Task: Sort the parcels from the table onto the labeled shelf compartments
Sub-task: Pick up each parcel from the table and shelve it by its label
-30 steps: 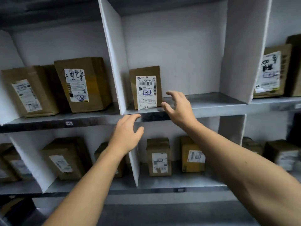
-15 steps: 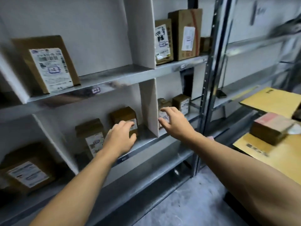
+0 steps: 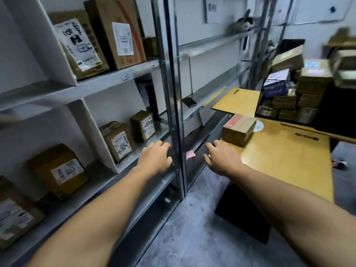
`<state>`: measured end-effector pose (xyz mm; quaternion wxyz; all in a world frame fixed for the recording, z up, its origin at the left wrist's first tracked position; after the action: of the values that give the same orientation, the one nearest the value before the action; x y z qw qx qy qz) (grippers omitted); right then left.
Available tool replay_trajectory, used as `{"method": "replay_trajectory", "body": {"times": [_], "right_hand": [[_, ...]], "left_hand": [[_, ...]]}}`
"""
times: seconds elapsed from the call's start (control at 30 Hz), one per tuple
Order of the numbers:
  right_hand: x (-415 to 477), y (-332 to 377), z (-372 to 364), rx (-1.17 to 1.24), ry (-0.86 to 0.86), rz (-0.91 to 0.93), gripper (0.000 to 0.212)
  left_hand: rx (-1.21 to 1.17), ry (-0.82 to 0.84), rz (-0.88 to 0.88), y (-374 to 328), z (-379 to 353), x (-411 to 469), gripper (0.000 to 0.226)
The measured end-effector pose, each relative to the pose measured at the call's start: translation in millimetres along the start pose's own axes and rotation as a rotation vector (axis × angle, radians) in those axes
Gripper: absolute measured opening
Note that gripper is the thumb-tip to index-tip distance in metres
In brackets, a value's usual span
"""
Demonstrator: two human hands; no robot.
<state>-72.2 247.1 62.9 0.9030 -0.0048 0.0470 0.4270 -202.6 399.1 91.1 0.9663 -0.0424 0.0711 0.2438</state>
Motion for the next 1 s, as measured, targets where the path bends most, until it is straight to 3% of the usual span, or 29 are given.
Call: {"method": "replay_trajectory", "body": {"times": [0.23,0.43,1.0], "right_hand": [[17,-141,-11,-0.035,0.076,-0.129,0.039],[36,-220,-24,-0.040,0.137,-0.179,0.041],[198,-331,-78,0.174,0.249,-0.266,0.041]], "left_hand": [[-0.014,0.015,-0.139,-124,-17,102,0.043],[-0.045,0.070,-0.180,-192,-37,165,0.044],[-0.088,0.166,-0.254,-240,-79,395,0.045]]}}
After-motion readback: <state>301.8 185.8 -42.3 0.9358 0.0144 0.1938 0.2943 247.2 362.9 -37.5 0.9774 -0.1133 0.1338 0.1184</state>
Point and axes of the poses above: each hand's wrist, its own x-axis towards the middle knuckle, its own z-axis out of the back of the hand, y = z × x, the point moved 9 cm from there along x, towards the middle knuckle, and after that the axes turned 14 degrees about y, right-handed, at the moved point
